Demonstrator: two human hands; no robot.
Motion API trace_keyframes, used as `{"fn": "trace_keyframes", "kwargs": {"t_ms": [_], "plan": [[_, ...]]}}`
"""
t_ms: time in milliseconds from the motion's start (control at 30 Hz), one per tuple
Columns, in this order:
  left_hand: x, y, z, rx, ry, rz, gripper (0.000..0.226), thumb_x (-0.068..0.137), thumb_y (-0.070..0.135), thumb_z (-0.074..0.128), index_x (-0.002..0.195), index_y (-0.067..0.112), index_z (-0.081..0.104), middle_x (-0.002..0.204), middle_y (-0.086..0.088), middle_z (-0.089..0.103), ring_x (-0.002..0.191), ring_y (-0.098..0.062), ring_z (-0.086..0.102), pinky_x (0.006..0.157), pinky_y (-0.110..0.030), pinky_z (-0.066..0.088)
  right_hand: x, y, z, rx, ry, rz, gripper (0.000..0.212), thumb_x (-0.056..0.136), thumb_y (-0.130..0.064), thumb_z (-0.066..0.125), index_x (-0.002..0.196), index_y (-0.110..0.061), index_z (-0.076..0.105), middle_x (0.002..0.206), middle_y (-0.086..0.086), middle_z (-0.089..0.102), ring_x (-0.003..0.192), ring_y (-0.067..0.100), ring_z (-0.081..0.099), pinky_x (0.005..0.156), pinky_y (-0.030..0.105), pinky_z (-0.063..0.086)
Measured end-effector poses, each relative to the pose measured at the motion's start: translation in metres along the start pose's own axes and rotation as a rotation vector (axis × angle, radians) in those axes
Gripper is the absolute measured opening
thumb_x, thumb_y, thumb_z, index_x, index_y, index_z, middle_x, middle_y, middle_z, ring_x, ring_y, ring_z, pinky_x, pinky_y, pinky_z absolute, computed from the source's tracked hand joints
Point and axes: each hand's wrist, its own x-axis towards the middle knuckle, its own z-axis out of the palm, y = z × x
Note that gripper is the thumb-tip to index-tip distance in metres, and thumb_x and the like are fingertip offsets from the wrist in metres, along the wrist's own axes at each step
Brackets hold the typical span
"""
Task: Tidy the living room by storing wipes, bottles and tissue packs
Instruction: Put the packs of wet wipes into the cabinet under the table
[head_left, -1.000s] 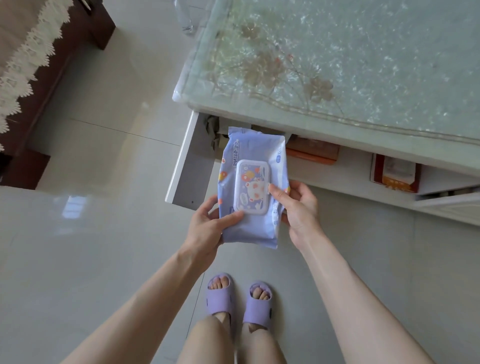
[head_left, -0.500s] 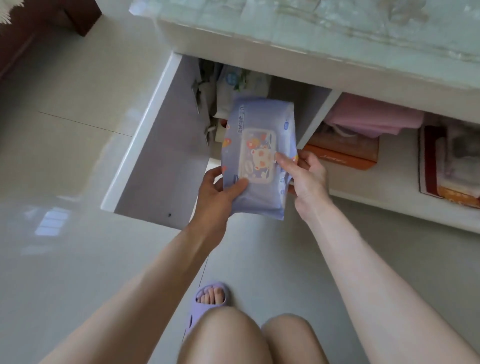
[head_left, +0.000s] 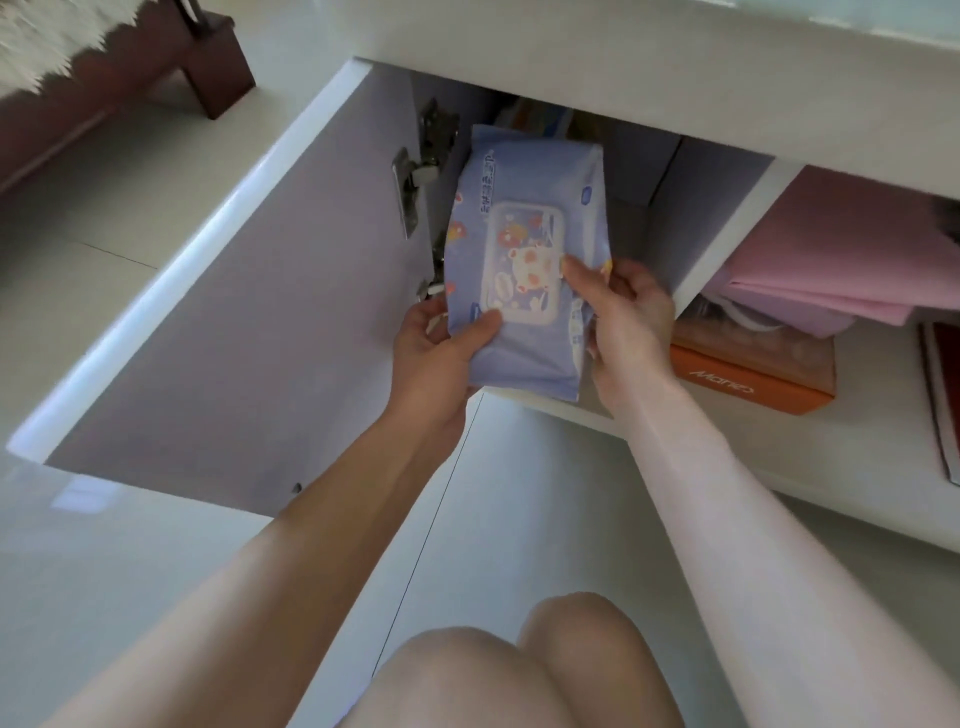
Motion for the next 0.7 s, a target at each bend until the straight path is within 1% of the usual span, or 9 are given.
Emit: {"fn": "trace_keyframes", "kwargs": {"t_ms": [67, 167, 233, 333, 400, 467, 533, 567, 700], "plan": [[0.003, -0.001, 0.001, -0.023, 0.016, 0.009, 0.046, 0.084, 0.002, 0.069, 0.126, 0.008, 0.050, 0.118, -0.008, 0.067, 0.103, -0.026, 0.068, 0.087, -0.040, 0.057, 0.001, 0.002, 0.003, 0.029, -0.009, -0.015, 0.020, 0.078, -0.003, 0.075, 0.090, -0.008, 0.060, 0.090, 0.007, 0.071, 0.082, 0.020, 0.068, 0.077, 0.033, 0.056], [0.007, -0.003, 0.004, -0.049, 0.030, 0.028, 0.047, 0.085, 0.001, 0.068, 0.128, 0.008, 0.051, 0.121, -0.009, 0.066, 0.106, -0.027, 0.067, 0.091, -0.041, 0.056, 0.003, 0.004, 0.007, 0.052, 0.001, -0.034, 0.021, 0.078, -0.002, 0.075, 0.090, -0.008, 0.059, 0.090, 0.008, 0.070, 0.080, 0.019, 0.068, 0.077, 0.033, 0.058], [0.009, -0.004, 0.006, -0.076, 0.027, 0.043, 0.046, 0.085, 0.000, 0.067, 0.128, 0.007, 0.052, 0.123, -0.011, 0.065, 0.106, -0.026, 0.066, 0.094, -0.040, 0.054, 0.005, 0.003, 0.009, 0.083, 0.016, -0.051, 0.021, 0.077, 0.000, 0.075, 0.089, -0.007, 0.059, 0.088, 0.008, 0.070, 0.078, 0.020, 0.067, 0.079, 0.036, 0.057], [0.012, -0.003, 0.007, -0.127, 0.018, 0.055, 0.042, 0.085, 0.003, 0.068, 0.125, 0.004, 0.054, 0.121, -0.013, 0.066, 0.105, -0.025, 0.067, 0.095, -0.037, 0.053, 0.010, 0.001, 0.015, 0.104, 0.050, -0.081, 0.022, 0.075, 0.002, 0.077, 0.084, -0.008, 0.060, 0.083, 0.007, 0.070, 0.073, 0.019, 0.067, 0.076, 0.035, 0.058], [0.012, -0.005, 0.003, -0.177, -0.018, 0.028, 0.043, 0.085, 0.006, 0.070, 0.125, 0.003, 0.055, 0.121, -0.013, 0.067, 0.105, -0.023, 0.068, 0.092, -0.034, 0.055, 0.013, -0.001, 0.020, 0.105, 0.083, -0.093, 0.023, 0.074, 0.002, 0.078, 0.083, -0.010, 0.060, 0.081, 0.005, 0.070, 0.072, 0.017, 0.067, 0.075, 0.034, 0.058], [0.010, -0.012, -0.001, -0.216, -0.077, -0.026, 0.042, 0.084, 0.006, 0.070, 0.123, 0.005, 0.057, 0.115, -0.009, 0.070, 0.098, -0.019, 0.071, 0.083, -0.028, 0.058, 0.017, -0.003, 0.024, 0.121, 0.099, -0.094, 0.024, 0.074, 0.002, 0.077, 0.084, -0.010, 0.060, 0.082, 0.005, 0.069, 0.070, 0.016, 0.067, 0.073, 0.032, 0.058], [0.009, -0.019, -0.004, -0.251, -0.116, -0.079, 0.038, 0.083, 0.004, 0.070, 0.119, 0.007, 0.060, 0.106, -0.006, 0.073, 0.091, -0.017, 0.073, 0.079, -0.027, 0.058, 0.019, -0.006, 0.028, 0.111, 0.101, -0.112, 0.023, 0.074, 0.002, 0.077, 0.084, -0.009, 0.060, 0.081, 0.004, 0.068, 0.066, 0.013, 0.066, 0.068, 0.027, 0.057], [0.009, -0.021, -0.003, -0.269, -0.126, -0.092, 0.036, 0.083, 0.003, 0.069, 0.118, 0.008, 0.061, 0.104, -0.006, 0.073, 0.090, -0.017, 0.073, 0.078, -0.027, 0.058, 0.020, -0.007, 0.030, 0.092, 0.101, -0.128, 0.023, 0.074, 0.001, 0.078, 0.084, -0.010, 0.060, 0.080, 0.004, 0.068, 0.065, 0.012, 0.065, 0.067, 0.026, 0.057], [0.016, -0.022, 0.007, -0.309, -0.116, -0.070, 0.031, 0.085, 0.002, 0.068, 0.114, 0.010, 0.062, 0.112, -0.007, 0.072, 0.093, -0.018, 0.073, 0.073, -0.025, 0.058, 0.022, -0.012, 0.028, -0.003, 0.086, -0.179, 0.024, 0.075, -0.005, 0.079, 0.093, -0.007, 0.063, 0.086, 0.003, 0.071, 0.073, 0.014, 0.069, 0.071, 0.027, 0.059]]}}
